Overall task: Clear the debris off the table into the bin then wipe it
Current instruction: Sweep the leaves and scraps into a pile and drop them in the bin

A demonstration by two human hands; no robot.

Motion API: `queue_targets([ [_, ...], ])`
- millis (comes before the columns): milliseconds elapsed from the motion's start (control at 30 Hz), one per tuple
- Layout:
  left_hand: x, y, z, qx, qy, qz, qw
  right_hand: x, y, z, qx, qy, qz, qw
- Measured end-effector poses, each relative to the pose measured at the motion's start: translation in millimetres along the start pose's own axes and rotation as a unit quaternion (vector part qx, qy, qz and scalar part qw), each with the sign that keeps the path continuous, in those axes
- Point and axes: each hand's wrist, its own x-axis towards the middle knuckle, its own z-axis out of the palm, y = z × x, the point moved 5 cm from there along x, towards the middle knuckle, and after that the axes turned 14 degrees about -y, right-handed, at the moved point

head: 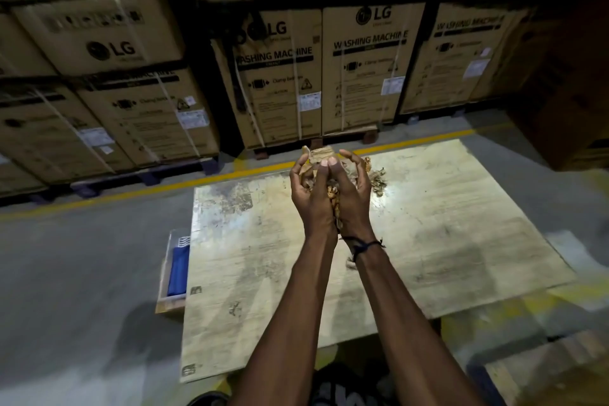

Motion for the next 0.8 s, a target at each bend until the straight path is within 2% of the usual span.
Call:
queue_targets([
  [233,-11.9,13.7,0.5,0.025,0.026,0.019,0.999,-9.6,-10.0,5.6,0.047,-0.061,0.017,0.997],
  [500,-38.4,30.3,7.7,0.040,0.133,0.075,0.988,-16.8,-24.4,9.7,0.068,-0.144,0.031,0.987],
  [667,-67.5,32.1,14.2,0.018,0.174,0.094,0.980,-32.3,-23.8,4.3,0.088,-0.192,0.062,0.975],
  [800,-101.9,40.5,1.6,0.022,0.218,0.118,0.968,-59.7,-18.0,13.4,0.075,-0.256,0.069,0.961],
])
